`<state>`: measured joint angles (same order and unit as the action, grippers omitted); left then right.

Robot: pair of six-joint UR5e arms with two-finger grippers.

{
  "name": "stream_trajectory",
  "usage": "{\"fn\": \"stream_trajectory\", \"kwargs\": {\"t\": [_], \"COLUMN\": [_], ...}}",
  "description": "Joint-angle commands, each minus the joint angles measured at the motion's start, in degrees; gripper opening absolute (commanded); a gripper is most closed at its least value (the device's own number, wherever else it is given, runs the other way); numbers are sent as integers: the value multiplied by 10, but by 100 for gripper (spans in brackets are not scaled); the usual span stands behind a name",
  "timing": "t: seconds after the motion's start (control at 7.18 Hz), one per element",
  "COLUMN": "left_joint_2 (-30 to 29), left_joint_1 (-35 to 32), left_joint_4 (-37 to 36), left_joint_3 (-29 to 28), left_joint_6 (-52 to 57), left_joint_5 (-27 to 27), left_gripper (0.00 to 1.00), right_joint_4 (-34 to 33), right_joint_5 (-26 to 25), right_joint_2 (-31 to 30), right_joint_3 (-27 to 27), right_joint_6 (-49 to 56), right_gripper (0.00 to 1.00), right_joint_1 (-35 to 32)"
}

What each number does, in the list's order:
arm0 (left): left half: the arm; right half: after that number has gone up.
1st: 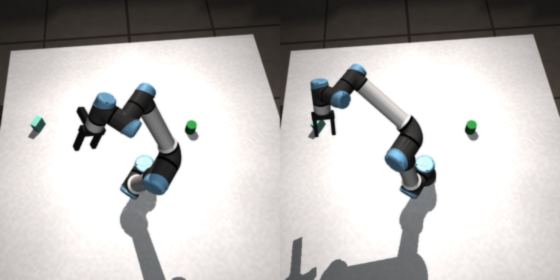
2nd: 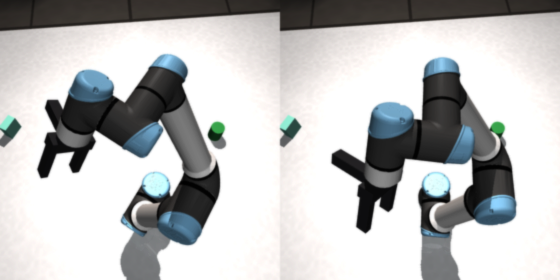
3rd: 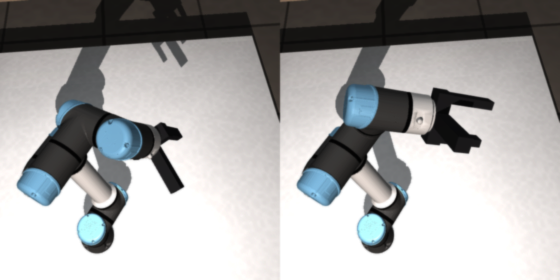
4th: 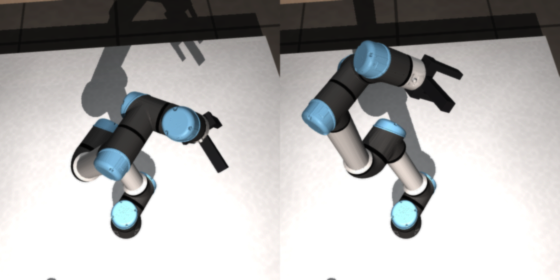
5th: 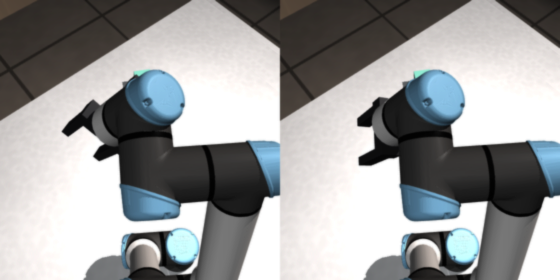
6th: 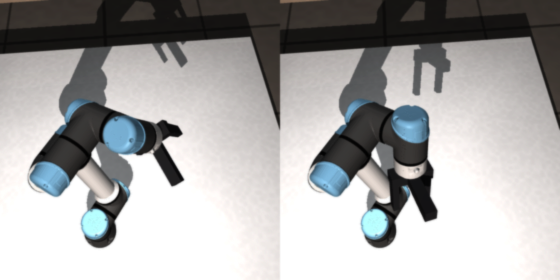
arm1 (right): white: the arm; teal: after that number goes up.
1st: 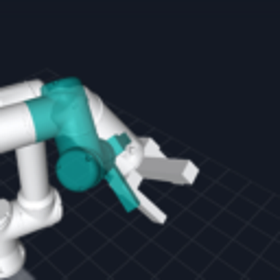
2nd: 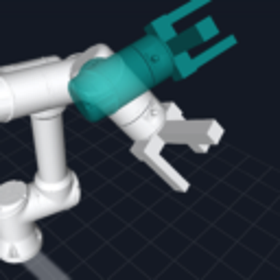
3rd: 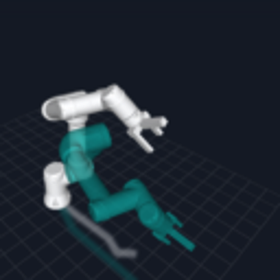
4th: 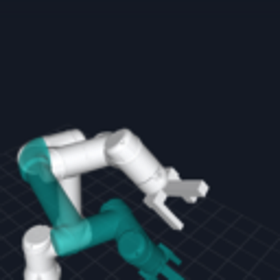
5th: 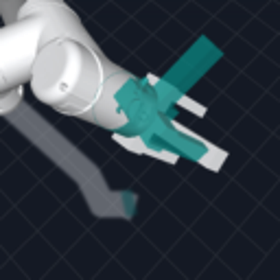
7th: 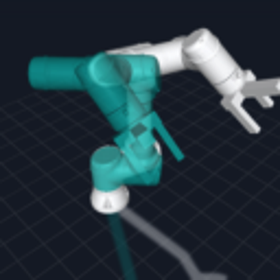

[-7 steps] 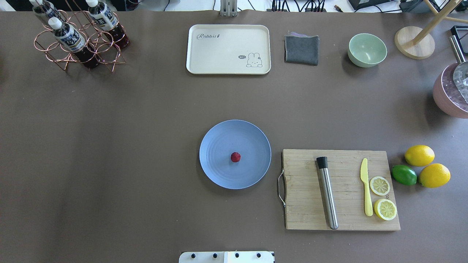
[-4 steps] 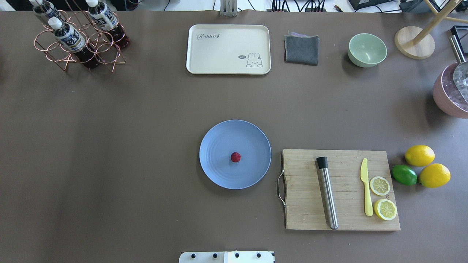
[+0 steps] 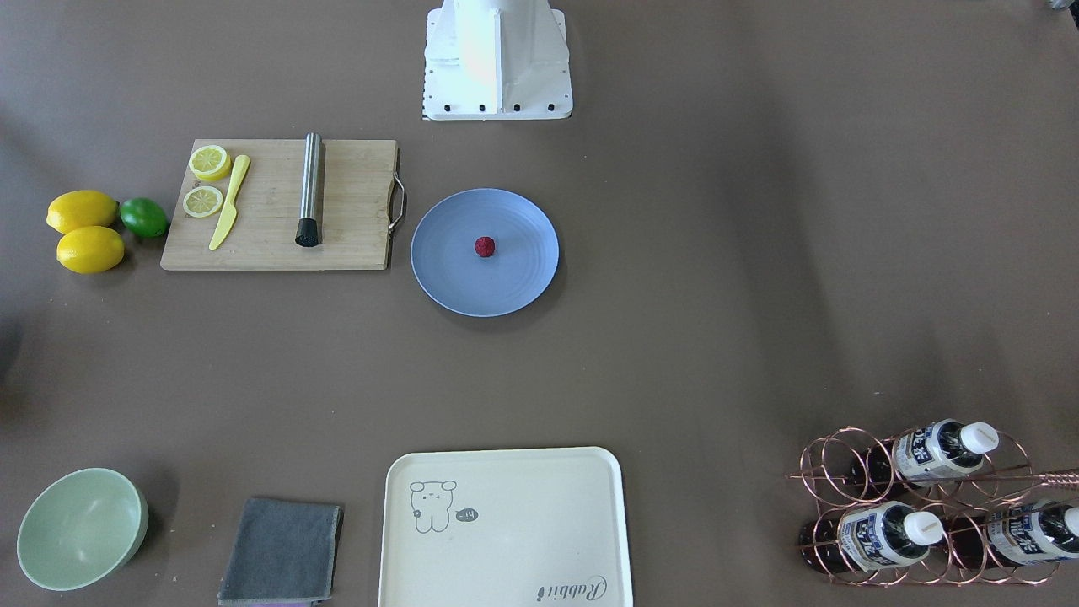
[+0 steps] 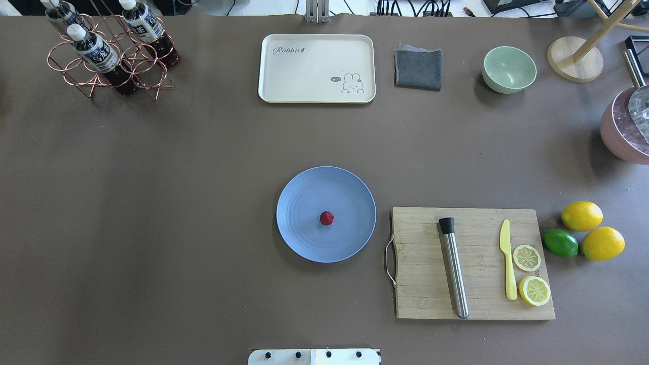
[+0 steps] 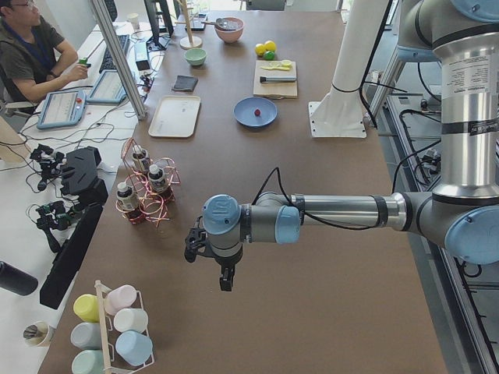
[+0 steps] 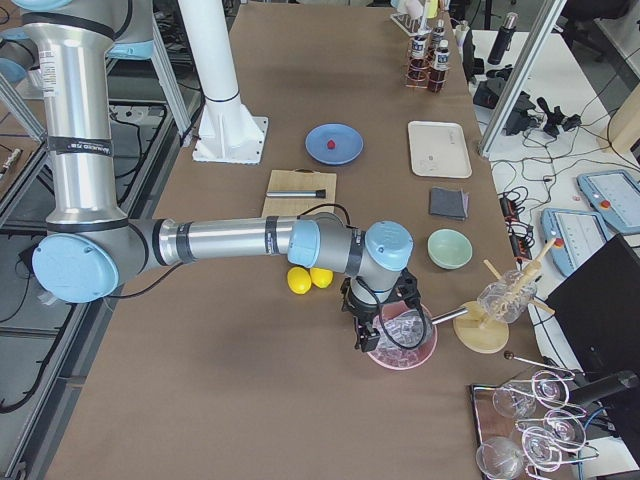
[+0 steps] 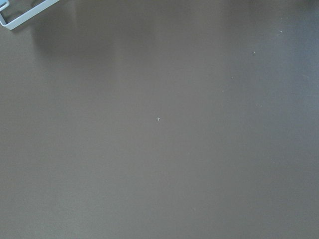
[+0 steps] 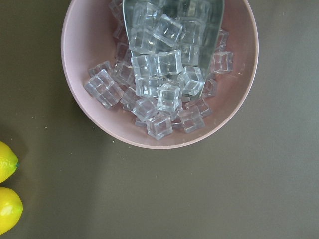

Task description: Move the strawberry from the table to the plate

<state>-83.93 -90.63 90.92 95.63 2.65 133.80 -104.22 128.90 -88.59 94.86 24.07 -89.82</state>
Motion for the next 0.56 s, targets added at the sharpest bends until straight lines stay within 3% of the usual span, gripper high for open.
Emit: {"fn": "stream_trajectory", "kwargs": {"t": [0.0, 0.42], "left_joint_2": [0, 0], "left_joint_1": [-1, -1], "left_joint_4": [0, 0], "left_joint_3": [9, 12], "left_joint_6": [-24, -36], "left_joint_5": [-4, -4], "left_gripper": [98, 98], "right_joint_4": [2, 2], "right_joint_5": [0, 0], "right_joint_2": [2, 2], "right_joint_3": [-11, -11], "right_joint_6": [-1, -1], "right_gripper": [100, 100], "right_joint_1": [1, 2]}}
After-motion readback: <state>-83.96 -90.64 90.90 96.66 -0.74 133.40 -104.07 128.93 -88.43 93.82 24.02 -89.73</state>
